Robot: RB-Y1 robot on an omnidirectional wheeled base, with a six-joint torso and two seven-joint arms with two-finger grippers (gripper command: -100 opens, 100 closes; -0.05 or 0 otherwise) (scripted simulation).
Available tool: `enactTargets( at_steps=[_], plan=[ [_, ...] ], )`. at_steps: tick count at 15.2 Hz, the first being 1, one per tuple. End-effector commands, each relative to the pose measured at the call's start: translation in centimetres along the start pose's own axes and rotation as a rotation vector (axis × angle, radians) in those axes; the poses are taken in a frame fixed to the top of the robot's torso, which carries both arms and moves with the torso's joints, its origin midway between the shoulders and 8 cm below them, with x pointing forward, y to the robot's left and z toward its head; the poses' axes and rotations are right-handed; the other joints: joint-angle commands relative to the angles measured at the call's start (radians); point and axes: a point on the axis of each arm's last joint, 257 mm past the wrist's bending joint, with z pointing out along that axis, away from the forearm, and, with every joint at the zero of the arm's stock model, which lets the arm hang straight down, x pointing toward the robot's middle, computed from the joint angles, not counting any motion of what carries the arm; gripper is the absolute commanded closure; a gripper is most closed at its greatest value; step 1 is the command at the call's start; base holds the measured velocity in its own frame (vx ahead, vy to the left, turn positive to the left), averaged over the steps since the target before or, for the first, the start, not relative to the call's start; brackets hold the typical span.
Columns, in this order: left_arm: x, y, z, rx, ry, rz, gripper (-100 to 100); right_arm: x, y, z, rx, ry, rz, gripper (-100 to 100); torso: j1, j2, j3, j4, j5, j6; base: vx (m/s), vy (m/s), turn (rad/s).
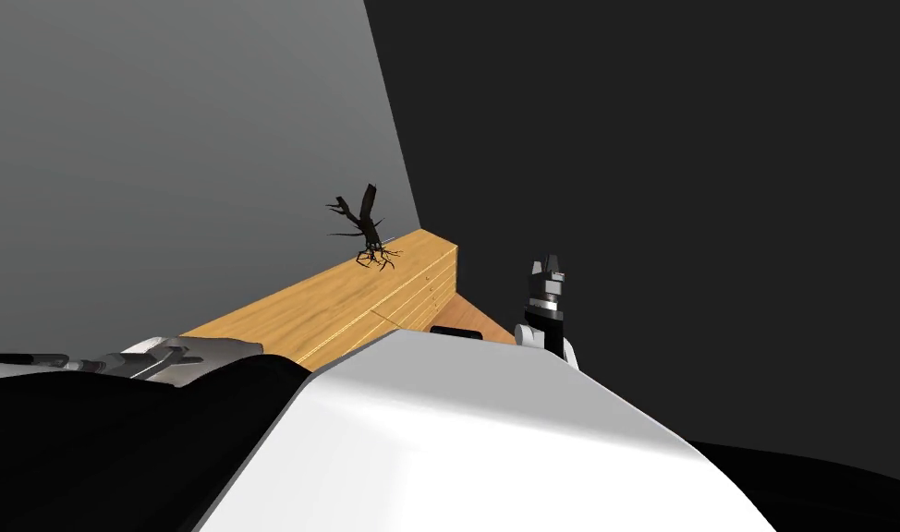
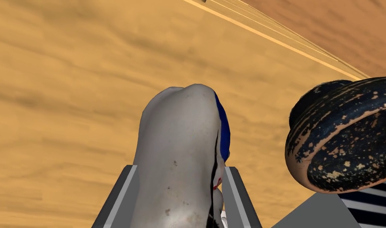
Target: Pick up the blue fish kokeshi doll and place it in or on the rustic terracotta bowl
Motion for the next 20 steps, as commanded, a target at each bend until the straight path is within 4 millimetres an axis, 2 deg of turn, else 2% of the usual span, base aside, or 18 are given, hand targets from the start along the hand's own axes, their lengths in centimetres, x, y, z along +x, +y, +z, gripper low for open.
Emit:
enactTargets(
  at_steps=[1,2,3,4,5,6,12,20],
  plan=[
    [-0.7,-1.0,-0.3,0.004,-0.01,0.015,100,0.0,0.0,0.0,0.0,0.0,0.0,0,0.0,0.0,0.0,0.0,0.0,0.0,-0.002,-0.008,0.117],
    [-0.7,-1.0,-0.3,0.004,-0.01,0.015,100,0.0,0.0,0.0,0.0,0.0,0.0,0,-0.001,0.0,0.0,0.0,0.0,0.001,-0.002,-0.006,0.001],
    [-1.8,-2.7,-1.3,0.001,-0.025,0.04,100,0.0,0.0,0.0,0.0,0.0,0.0,0,-0.001,0.0,0.0,0.0,-0.001,0.002,-0.005,-0.004,0.132],
    [-1.9,-3.0,-1.3,0.008,-0.027,0.041,100,0.0,0.0,0.0,0.0,0.0,0.0,0,-0.002,0.0,0.0,0.0,-0.002,0.001,-0.005,-0.006,0.172],
    [-1.3,-2.3,-0.9,0.006,-0.019,0.031,100,0.0,0.0,0.0,0.0,0.0,0.0,0,-0.003,0.0,0.0,0.0,-0.003,0.001,-0.001,-0.004,0.052],
    [-1.6,-3.3,-2.1,0.003,-0.01,0.044,100,0.0,0.0,0.0,0.0,0.0,0.0,0,-0.004,0.0,0.0,0.0,-0.003,0.001,-0.053,0.027,0.04],
    [-1.9,-4.7,-4.1,-0.002,0.006,0.06,100,0.0,0.0,0.0,0.0,0.0,0.0,0,-0.004,0.008,0.004,0.001,-0.009,0.0,-0.103,0.052,0.022],
    [-2.3,-7.7,-8.5,-0.009,0.03,0.091,100,0.0,0.0,0.0,0.0,0.0,0.0,0,-0.011,0.011,0.006,0.002,-0.016,0.0,-0.121,0.061,0.028]
  ],
)
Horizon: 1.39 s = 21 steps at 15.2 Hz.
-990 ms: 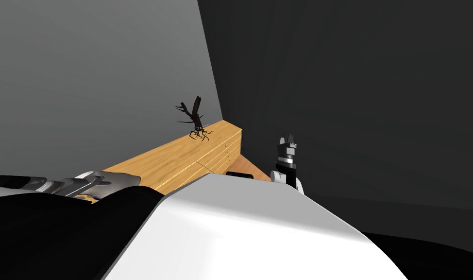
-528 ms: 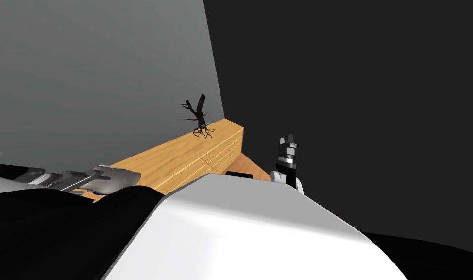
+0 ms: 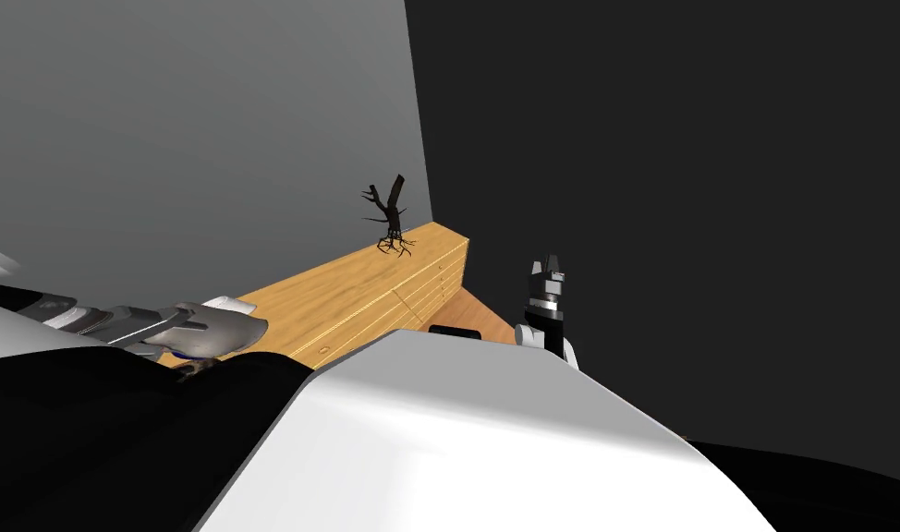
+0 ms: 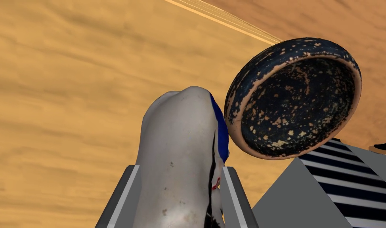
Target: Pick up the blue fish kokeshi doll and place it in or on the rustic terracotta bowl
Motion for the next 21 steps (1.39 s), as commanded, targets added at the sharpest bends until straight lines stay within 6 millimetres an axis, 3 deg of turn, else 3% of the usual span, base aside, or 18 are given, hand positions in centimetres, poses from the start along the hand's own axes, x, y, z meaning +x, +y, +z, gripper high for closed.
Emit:
enactTargets(
  at_steps=[1,11,21],
  plan=[
    [-0.2,-0.7,-1.3,-0.002,0.005,0.007,100,0.0,0.0,0.0,0.0,0.0,0.0,0,0.0,0.0,0.0,0.0,0.0,0.0,-0.12,0.066,0.032],
    [-0.4,-3.4,-6.2,-0.009,0.018,0.029,100,0.0,0.0,0.0,0.0,0.0,0.0,0,-0.009,0.002,0.001,0.001,-0.008,-0.003,-0.099,0.048,0.022],
    [0.0,-6.7,-12.8,-0.013,0.02,0.047,100,0.0,0.0,0.0,0.0,0.0,0.0,0,-0.009,0.014,0.009,0.004,-0.011,-0.012,-0.131,0.073,0.031]
  ],
)
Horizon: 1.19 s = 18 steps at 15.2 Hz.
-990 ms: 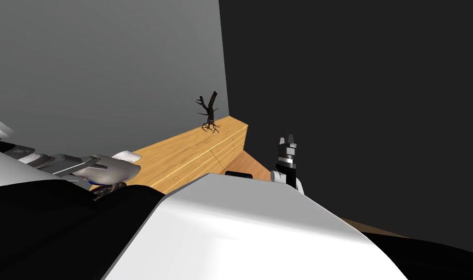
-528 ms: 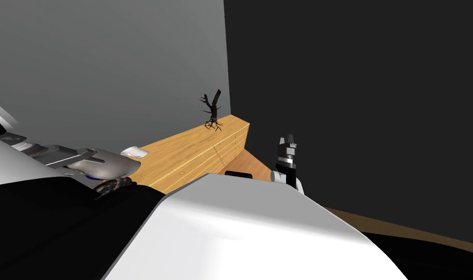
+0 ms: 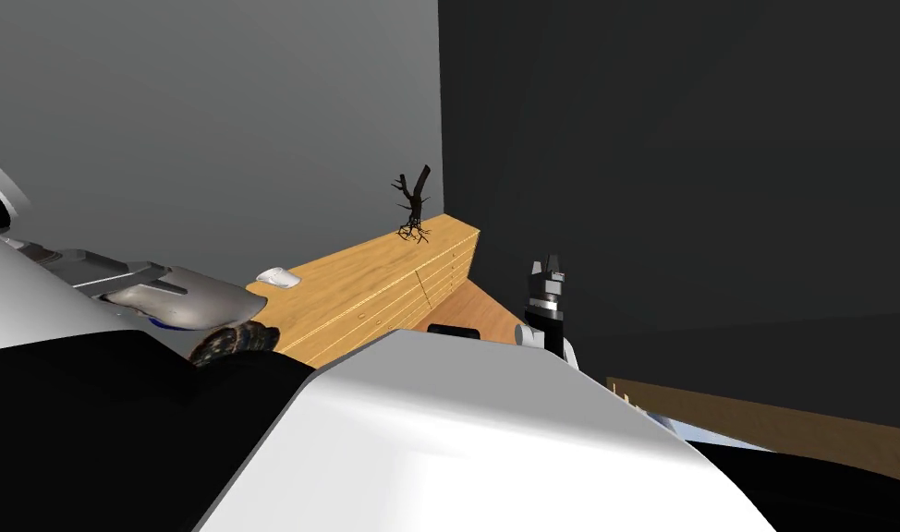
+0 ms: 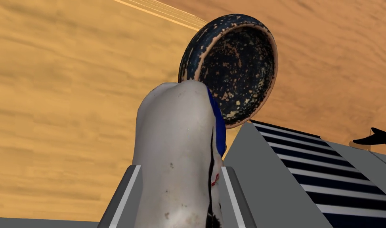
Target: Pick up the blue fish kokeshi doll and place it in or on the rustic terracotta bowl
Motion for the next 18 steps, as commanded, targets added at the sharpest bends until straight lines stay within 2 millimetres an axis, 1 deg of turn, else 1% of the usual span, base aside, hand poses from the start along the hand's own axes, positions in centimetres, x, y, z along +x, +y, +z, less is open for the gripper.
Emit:
enactTargets(
  at_steps=[1,3,4,5,9,10,13,15,16,18],
  plan=[
    [0.1,-0.6,-1.3,-0.001,0.001,0.002,100,0.0,0.0,0.0,0.0,0.0,0.0,0,0.0,0.0,0.0,0.0,0.0,0.0,-0.124,0.081,0.041],
    [0.3,-1.2,-2.5,0.0,-0.001,0.005,100,0.0,0.0,0.0,0.0,0.0,0.0,0,0.0,0.0,0.0,0.0,-0.001,0.0,-0.117,0.075,0.026],
    [0.1,-0.8,-1.7,0.0,-0.001,0.004,100,0.0,0.0,0.0,0.0,0.0,0.0,0,-0.001,0.0,0.0,0.0,-0.002,0.0,-0.068,0.044,0.003],
    [0.2,-0.9,-1.9,0.0,0.0,0.004,-100,0.0,0.0,0.0,0.0,0.0,0.0,0,-0.003,-0.001,0.0,0.0,-0.002,-0.001,-0.025,0.017,-0.002],
    [0.2,-0.9,-1.9,0.0,0.001,0.004,-100,0.0,0.0,0.0,0.0,0.0,0.0,0,-0.007,-0.007,-0.004,-0.001,-0.003,0.0,-0.005,0.003,0.001],
    [1.0,-1.7,-2.8,-0.007,0.024,0.005,-100,0.0,0.0,0.0,0.0,0.0,0.0,0,-0.007,-0.008,-0.004,-0.002,-0.003,0.0,0.014,0.067,-0.024],
    [1.6,-2.3,-3.5,-0.012,0.042,0.006,-100,0.0,0.0,0.0,0.0,0.0,0.0,0,0.002,-0.01,-0.006,-0.002,-0.001,0.0,0.017,0.154,-0.057],
    [2.3,-2.9,-4.2,-0.017,0.059,0.006,-100,0.0,0.0,0.0,0.0,0.0,0.0,0,0.003,-0.011,-0.006,-0.003,-0.001,0.0,0.028,0.135,-0.029],
    [1.7,-2.5,-3.7,-0.015,0.046,0.007,-100,0.0,0.0,0.0,0.0,0.0,0.0,0,0.003,-0.012,-0.007,-0.003,-0.001,0.0,0.017,0.08,-0.024],
    [1.8,-2.6,-3.8,-0.014,0.05,0.006,-100,0.0,0.0,0.0,0.0,0.0,0.0,0,-0.002,-0.011,-0.006,-0.002,-0.001,0.0,0.005,0.022,-0.004]
  ],
)
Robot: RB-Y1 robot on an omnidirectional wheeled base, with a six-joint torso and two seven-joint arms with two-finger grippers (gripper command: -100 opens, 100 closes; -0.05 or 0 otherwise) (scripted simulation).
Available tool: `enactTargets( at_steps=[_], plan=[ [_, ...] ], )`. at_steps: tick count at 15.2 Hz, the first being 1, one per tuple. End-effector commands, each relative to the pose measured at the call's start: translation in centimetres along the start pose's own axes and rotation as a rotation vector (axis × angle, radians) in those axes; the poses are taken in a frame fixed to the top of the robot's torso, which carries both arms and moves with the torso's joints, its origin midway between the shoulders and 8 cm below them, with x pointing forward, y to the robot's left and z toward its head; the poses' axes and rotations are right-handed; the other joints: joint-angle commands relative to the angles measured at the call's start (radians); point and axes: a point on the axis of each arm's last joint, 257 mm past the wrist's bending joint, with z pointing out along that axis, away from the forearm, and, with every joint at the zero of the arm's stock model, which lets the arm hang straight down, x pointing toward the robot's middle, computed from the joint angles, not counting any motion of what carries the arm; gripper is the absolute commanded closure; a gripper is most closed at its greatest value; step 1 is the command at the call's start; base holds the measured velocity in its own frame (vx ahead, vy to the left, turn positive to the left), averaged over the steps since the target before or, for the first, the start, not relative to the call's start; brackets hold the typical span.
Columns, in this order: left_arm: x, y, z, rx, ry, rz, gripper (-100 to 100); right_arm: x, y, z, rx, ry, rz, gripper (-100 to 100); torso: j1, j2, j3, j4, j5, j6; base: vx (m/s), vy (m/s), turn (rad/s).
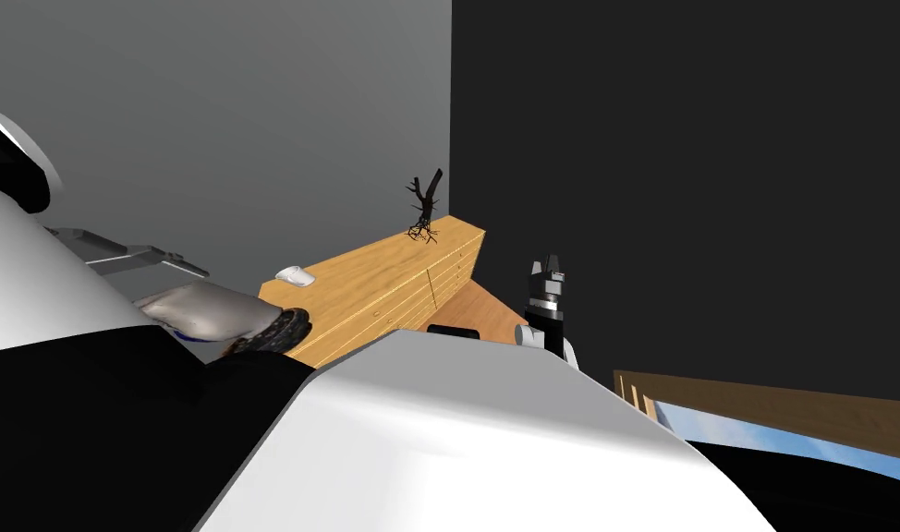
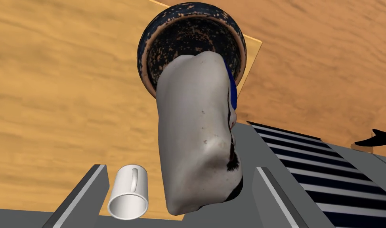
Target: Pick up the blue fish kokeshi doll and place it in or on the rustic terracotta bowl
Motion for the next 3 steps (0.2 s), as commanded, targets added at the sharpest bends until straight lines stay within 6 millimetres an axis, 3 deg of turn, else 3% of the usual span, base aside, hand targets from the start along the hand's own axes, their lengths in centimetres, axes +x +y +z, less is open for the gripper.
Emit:
enactTargets(
  at_steps=[1,3],
  plan=[
    [0.0,0.0,0.0,0.0,0.0,0.0,-100,0.0,0.0,0.0,0.0,0.0,0.0,0,0.0,0.0,0.0,0.0,0.0,0.0,0.002,0.008,0.0],
    [0.0,0.0,0.0,0.0,0.0,0.0,-100,0.0,0.0,0.0,0.0,0.0,0.0,0,-0.002,0.001,0.0,0.0,-0.001,0.0,0.0,0.0,0.0]
  ],
)
